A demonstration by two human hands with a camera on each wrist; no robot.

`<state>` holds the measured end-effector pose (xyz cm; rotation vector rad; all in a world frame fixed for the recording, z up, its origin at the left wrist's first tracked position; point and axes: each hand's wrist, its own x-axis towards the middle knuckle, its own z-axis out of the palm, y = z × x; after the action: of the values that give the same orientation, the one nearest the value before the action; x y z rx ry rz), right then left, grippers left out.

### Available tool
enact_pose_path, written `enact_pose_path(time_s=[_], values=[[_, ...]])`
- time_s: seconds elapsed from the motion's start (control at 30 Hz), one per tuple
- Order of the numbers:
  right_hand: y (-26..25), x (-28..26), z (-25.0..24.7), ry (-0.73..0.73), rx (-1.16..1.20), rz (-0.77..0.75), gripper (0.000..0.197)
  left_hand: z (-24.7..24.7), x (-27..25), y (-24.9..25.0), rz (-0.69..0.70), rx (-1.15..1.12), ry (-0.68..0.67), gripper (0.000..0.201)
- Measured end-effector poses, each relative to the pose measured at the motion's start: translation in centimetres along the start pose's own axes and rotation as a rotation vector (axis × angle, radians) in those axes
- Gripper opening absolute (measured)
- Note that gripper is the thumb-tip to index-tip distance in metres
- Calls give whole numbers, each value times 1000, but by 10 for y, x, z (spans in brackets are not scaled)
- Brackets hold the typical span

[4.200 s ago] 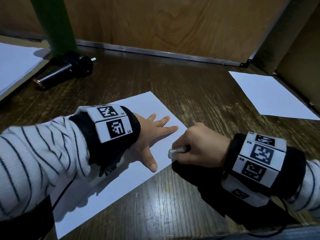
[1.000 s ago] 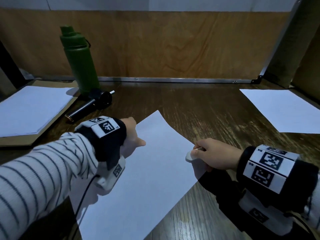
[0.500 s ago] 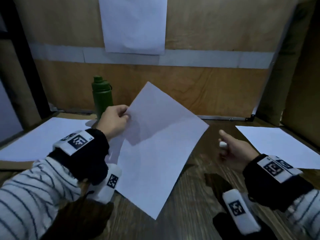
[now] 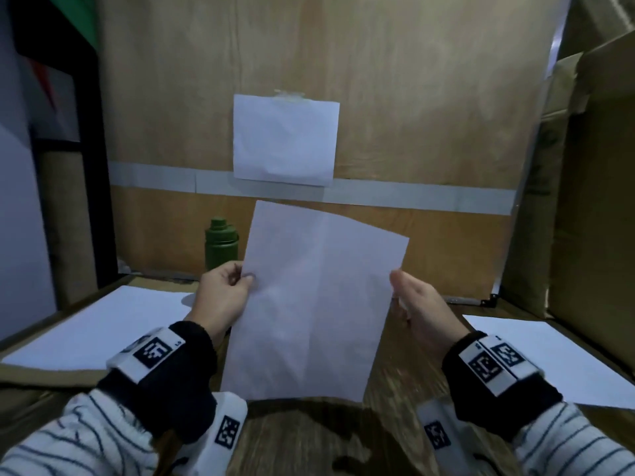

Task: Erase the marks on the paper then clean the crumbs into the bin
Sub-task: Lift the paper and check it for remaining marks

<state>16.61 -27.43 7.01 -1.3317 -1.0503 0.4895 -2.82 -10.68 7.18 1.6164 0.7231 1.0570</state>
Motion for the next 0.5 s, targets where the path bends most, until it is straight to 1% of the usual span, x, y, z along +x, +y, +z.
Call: enact_pose_path(time_s=[0.03, 0.1, 0.13, 0.17, 0.27, 0.37, 0.43, 0.5], values=[[1, -4, 2, -38, -63, -13, 12, 0, -2, -2, -13, 11, -6, 18], [6, -6, 6, -72, -216, 2, 19, 2, -9, -4, -48, -2, -12, 13], [7, -7, 7, -63, -293, 4, 19, 3, -11, -5, -63, -17, -18, 11], [7, -5, 8, -18, -341, 9, 16, 4, -13, -5, -70, -35, -27, 9], [-3, 7, 8, 151, -282, -42, 9, 4, -16, 5, -23, -112, -47, 14], [-21, 18, 9, 193, -216, -97, 11, 4, -12, 13, 71, -145, -3, 16], [-18, 24, 8, 194, -300, -52, 13, 5, -12, 9, 65, -106, -7, 12], [-3, 23, 9, 116, -532, 56, 19, 7, -17, -6, -27, -55, -62, 8]])
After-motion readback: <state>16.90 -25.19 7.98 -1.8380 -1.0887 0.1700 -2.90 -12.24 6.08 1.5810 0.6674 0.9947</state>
